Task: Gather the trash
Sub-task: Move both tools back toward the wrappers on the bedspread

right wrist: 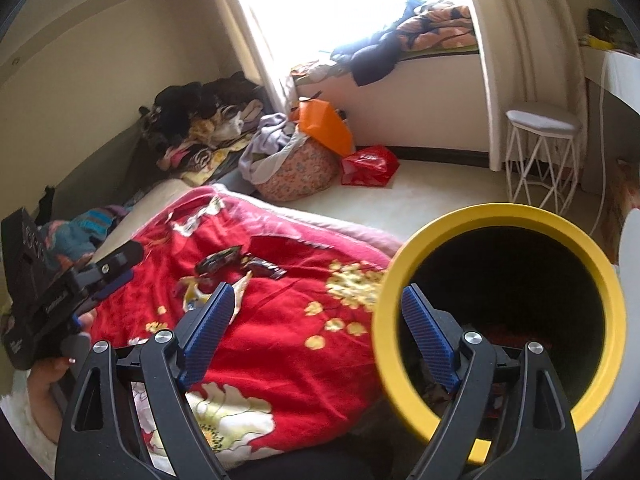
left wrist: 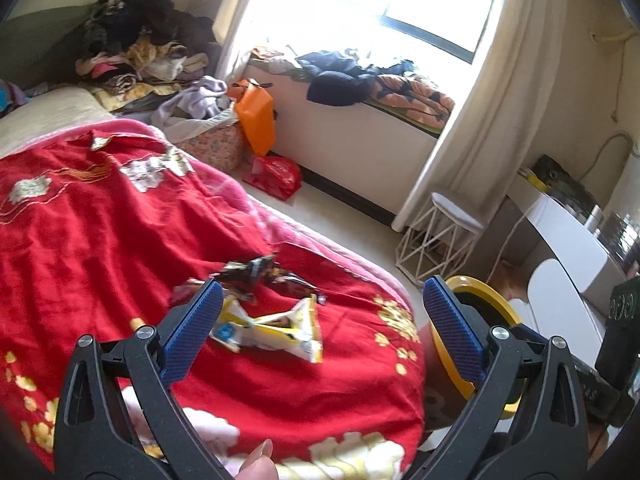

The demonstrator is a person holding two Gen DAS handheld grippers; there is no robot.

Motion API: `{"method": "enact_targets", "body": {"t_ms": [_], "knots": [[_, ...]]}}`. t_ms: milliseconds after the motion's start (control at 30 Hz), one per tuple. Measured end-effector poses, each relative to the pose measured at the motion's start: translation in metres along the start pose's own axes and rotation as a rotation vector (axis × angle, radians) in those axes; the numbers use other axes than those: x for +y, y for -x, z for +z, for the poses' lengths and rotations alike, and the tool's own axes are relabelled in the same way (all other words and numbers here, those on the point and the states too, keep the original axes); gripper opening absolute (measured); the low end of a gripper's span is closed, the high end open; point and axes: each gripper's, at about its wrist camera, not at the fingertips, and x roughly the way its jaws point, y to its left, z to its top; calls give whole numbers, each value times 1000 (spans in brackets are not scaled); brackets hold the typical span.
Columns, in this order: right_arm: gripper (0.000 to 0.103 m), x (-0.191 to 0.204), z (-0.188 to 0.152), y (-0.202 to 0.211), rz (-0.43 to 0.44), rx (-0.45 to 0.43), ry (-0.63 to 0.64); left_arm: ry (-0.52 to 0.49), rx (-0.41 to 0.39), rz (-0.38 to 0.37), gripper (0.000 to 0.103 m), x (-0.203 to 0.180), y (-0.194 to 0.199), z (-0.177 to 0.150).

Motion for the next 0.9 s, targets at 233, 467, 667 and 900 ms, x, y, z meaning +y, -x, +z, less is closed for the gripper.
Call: {"method": "enact_targets", "body": {"t_ms": [233, 467, 667, 900], "knots": [[83, 24, 0, -21, 45, 32, 39, 51, -14, 58, 92, 35, 4, 6], [83, 50, -2, -49, 98, 81, 68, 85, -10, 134, 92, 65, 4, 6], [83, 68, -7, -80, 120, 139, 88, 130, 29, 151, 84, 84, -3, 0], [82, 70, -13, -106, 137, 194, 69, 174, 92, 137, 59, 98, -20, -9]]}}
